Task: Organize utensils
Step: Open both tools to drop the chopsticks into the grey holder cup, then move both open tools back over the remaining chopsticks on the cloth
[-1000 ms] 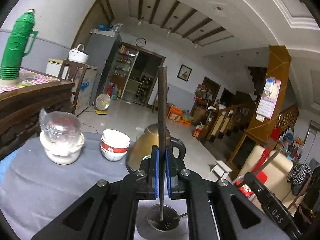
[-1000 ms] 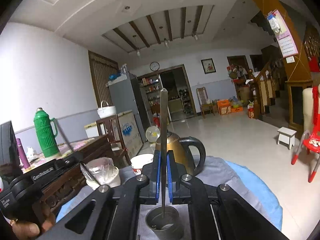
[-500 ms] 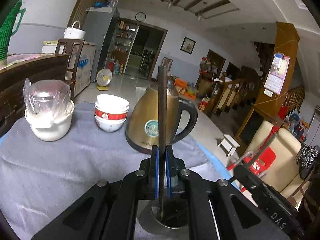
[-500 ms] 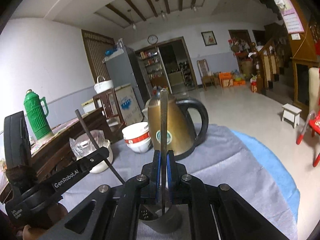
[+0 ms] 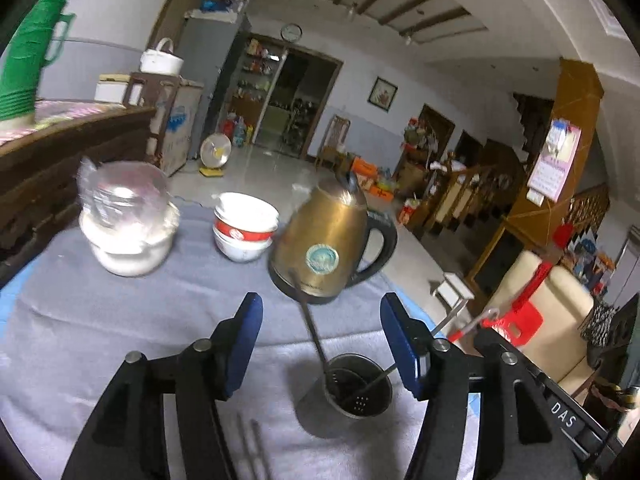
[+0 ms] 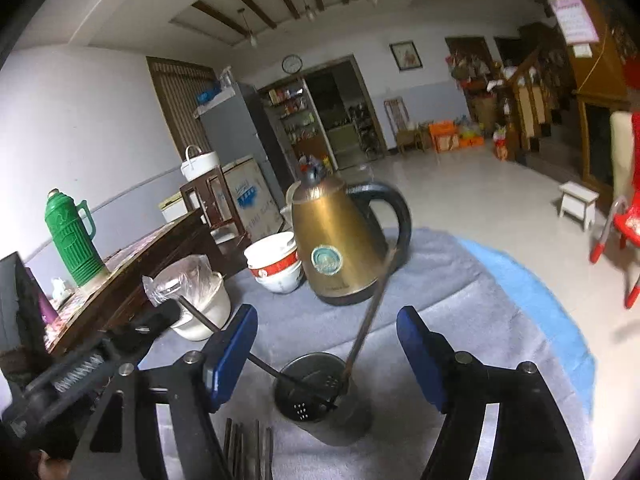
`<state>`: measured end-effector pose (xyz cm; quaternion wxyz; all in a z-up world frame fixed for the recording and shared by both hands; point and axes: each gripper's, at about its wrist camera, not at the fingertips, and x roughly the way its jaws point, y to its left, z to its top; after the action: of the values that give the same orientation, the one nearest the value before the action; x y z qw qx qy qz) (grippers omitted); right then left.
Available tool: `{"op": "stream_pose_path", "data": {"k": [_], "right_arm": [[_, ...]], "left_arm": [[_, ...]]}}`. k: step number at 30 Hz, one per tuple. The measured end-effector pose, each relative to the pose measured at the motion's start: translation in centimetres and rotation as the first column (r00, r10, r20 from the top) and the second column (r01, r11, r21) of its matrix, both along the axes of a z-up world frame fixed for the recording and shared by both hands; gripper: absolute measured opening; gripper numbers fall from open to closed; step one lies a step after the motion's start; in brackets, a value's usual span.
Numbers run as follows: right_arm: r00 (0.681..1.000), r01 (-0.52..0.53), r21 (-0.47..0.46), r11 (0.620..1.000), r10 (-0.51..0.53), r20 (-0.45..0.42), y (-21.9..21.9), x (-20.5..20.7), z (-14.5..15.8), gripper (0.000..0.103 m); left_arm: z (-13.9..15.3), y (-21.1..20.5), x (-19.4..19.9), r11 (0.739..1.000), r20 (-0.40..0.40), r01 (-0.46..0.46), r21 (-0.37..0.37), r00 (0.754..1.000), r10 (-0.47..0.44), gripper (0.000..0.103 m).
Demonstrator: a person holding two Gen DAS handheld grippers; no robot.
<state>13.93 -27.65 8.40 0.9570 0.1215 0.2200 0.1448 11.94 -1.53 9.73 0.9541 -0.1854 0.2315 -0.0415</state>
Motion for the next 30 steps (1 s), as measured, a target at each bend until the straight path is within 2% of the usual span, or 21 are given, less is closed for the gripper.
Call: {"op": "stream_pose_path", "data": {"k": [3, 5, 8, 11, 12, 13, 14, 18, 21, 30], "right_arm": [[1.000, -0.003, 0.001, 1.000, 0.003, 0.007, -0.3, -2.7, 0.4, 0.076], [1.000, -0.012, -0.005, 1.000, 0.012, -0.006, -0.2, -4.4, -0.1, 0.076], [0.996, -0.057, -0.019, 0.998, 0.056, -0.070, 1.0, -6.8, -2.2, 0.076], [0.979, -0.121, -0.046, 0.992, 0.112, -0.171, 2.5, -8.4, -5.7, 0.076], [0.966, -0.144, -0.053, 0.988, 0.129, -0.225, 3.1, -8.8, -7.5, 0.076], [0.955, -0.158, -0.052, 0.986, 0.140, -0.262, 3.5, -9.0, -8.6, 0.076], [0.936, -0.182, -0.047, 0.982, 0.158, -0.314, 4.0, -9.2, -10.1, 0.076], [0.896, -0.223, -0.042, 0.974, 0.188, -0.403, 5.3, -10.1, -13.0, 0.076], [0.883, -0.248, -0.056, 0.967, 0.202, -0.424, 6.1, -10.3, -13.6, 0.075], [0.874, -0.278, -0.078, 0.957, 0.218, -0.435, 7.4, -10.1, -13.7, 0.075]], "left_arm": [[1.1, 2.5, -3.5, 0.999, 0.033, -0.044, -0.013, 0.998, 0.044, 0.077], [1.1, 4.0, -5.3, 0.997, 0.033, -0.075, -0.012, 0.997, 0.075, 0.081], [-0.8, 6.3, -8.3, 0.992, -0.026, -0.127, 0.014, 0.992, 0.127, 0.083], [-4.5, 8.1, -10.3, 0.986, -0.146, -0.163, 0.041, 0.975, 0.167, 0.083], [-6.5, 8.6, -11.0, 0.985, -0.219, -0.167, 0.051, 0.960, 0.174, 0.083], [-7.6, 8.9, -11.3, 0.985, -0.255, -0.167, 0.051, 0.951, 0.174, 0.083], [-9.3, 9.3, -11.8, 0.984, -0.318, -0.170, 0.052, 0.931, 0.178, 0.083], [-12.6, 9.6, -13.0, 0.982, -0.432, -0.178, 0.058, 0.882, 0.186, 0.083], [-13.2, 9.3, -13.0, 0.983, -0.458, -0.175, 0.057, 0.870, 0.181, 0.083], [-13.2, 7.2, -12.8, 0.988, -0.476, -0.127, 0.085, 0.866, 0.152, 0.083]]}}
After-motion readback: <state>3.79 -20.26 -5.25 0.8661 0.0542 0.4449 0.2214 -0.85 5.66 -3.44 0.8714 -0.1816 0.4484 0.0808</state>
